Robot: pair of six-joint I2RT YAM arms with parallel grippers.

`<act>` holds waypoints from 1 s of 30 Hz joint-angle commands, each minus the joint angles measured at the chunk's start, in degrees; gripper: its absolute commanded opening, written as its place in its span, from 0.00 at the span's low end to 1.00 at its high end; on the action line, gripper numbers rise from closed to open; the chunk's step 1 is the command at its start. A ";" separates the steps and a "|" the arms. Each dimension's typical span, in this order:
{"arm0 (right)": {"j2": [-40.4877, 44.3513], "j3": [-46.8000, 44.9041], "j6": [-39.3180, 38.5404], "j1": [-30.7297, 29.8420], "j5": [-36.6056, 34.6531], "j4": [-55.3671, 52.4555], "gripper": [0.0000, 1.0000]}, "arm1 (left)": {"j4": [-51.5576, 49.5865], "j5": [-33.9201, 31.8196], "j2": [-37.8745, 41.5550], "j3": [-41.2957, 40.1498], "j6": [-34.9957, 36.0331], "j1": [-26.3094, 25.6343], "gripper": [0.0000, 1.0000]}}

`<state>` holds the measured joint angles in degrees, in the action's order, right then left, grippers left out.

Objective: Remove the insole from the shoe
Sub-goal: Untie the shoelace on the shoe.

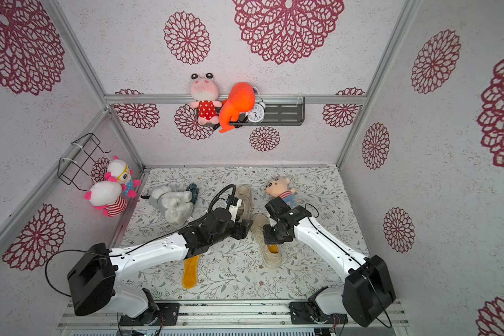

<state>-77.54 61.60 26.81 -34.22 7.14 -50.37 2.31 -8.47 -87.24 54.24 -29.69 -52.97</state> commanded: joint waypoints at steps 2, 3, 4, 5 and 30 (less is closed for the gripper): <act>-0.02 3.50 4.45 0.20 4.04 -2.92 0.00 | 2.77 6.88 -2.52 -0.70 3.00 -0.38 0.66; -0.28 3.92 4.64 0.41 4.39 -2.86 0.00 | 3.00 8.41 -3.12 -0.81 3.17 -0.42 0.66; -0.57 4.41 4.71 0.67 4.97 -2.64 0.00 | 3.38 9.87 -3.67 -0.89 3.50 -0.41 0.66; -0.90 4.79 4.66 0.93 5.78 -2.49 0.00 | 3.72 11.04 -4.24 -1.04 3.76 -0.42 0.66; -6.10 7.33 -8.52 8.36 8.72 -6.45 0.00 | 14.74 34.72 -20.33 4.34 7.28 5.15 0.61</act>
<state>-83.44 66.65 20.38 -26.41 16.62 -55.29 13.72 23.05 -106.34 56.77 -23.55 -47.94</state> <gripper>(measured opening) 0.051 0.620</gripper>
